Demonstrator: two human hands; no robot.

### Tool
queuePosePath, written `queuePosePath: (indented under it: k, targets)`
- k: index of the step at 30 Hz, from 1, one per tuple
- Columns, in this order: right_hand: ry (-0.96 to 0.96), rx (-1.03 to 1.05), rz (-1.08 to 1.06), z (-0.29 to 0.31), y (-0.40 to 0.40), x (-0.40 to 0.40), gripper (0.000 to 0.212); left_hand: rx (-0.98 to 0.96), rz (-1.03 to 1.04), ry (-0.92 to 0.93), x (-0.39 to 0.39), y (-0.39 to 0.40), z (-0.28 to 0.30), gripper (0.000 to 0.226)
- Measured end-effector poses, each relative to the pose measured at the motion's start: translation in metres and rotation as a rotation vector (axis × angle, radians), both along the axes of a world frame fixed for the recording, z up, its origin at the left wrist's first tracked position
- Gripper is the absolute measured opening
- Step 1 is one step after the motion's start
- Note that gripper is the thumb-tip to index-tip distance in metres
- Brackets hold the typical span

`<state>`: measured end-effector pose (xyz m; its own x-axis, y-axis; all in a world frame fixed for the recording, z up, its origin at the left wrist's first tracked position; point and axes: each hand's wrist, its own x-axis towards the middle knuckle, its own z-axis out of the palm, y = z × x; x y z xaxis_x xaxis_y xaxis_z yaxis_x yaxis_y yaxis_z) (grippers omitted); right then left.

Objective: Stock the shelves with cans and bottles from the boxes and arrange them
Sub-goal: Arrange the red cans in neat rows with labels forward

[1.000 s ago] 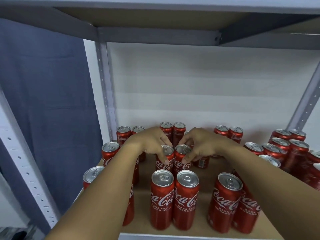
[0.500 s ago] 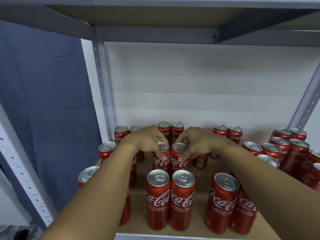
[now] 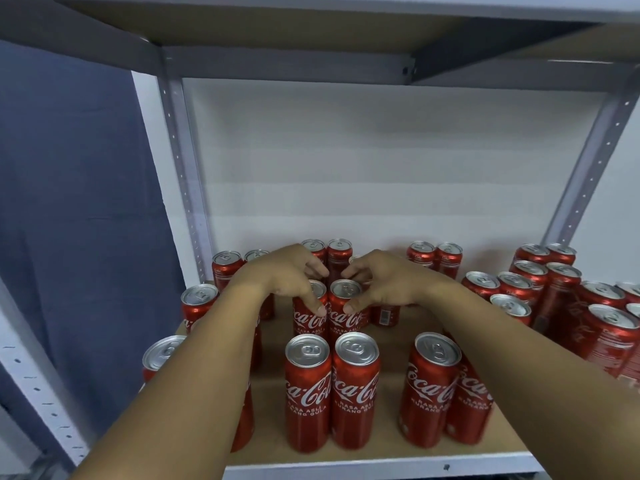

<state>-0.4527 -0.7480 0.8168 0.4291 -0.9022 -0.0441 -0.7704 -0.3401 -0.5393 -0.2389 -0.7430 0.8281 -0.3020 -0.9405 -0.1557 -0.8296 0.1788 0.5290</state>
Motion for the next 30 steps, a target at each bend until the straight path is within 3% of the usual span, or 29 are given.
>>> queuePosePath:
  k: [5,9,13,21,23,26,30]
  targets:
    - [-0.100,0.011,-0.106,0.004,0.019,-0.017,0.061,-0.110,-0.123,0.248,-0.023,0.000,0.001,0.061]
    - [-0.153,-0.041,-0.226,0.008,0.038,-0.044,0.047,-0.148,-0.221,0.319,-0.057,0.005,0.003,0.046]
    - [-0.176,-0.095,-0.344,0.015,0.060,-0.081,0.042,-0.139,-0.279,0.298,-0.097,0.008,0.004,0.040]
    - [0.098,-0.286,-0.504,0.020,0.086,-0.164,0.037,-0.180,-0.265,0.147,-0.177,0.024,0.015,0.052]
    - [0.231,-0.262,-0.511,0.016,0.083,-0.177,0.033,-0.191,-0.253,0.102,-0.190,0.025,0.014,0.055]
    - [0.376,-0.234,-0.456,0.009,0.081,-0.187,0.048,-0.192,-0.219,0.012,-0.203,0.026,0.011,0.058]
    - [0.407,-0.243,-0.375,0.004,0.072,-0.194,0.050,-0.173,-0.187,-0.094,-0.214,0.022,0.007,0.056]
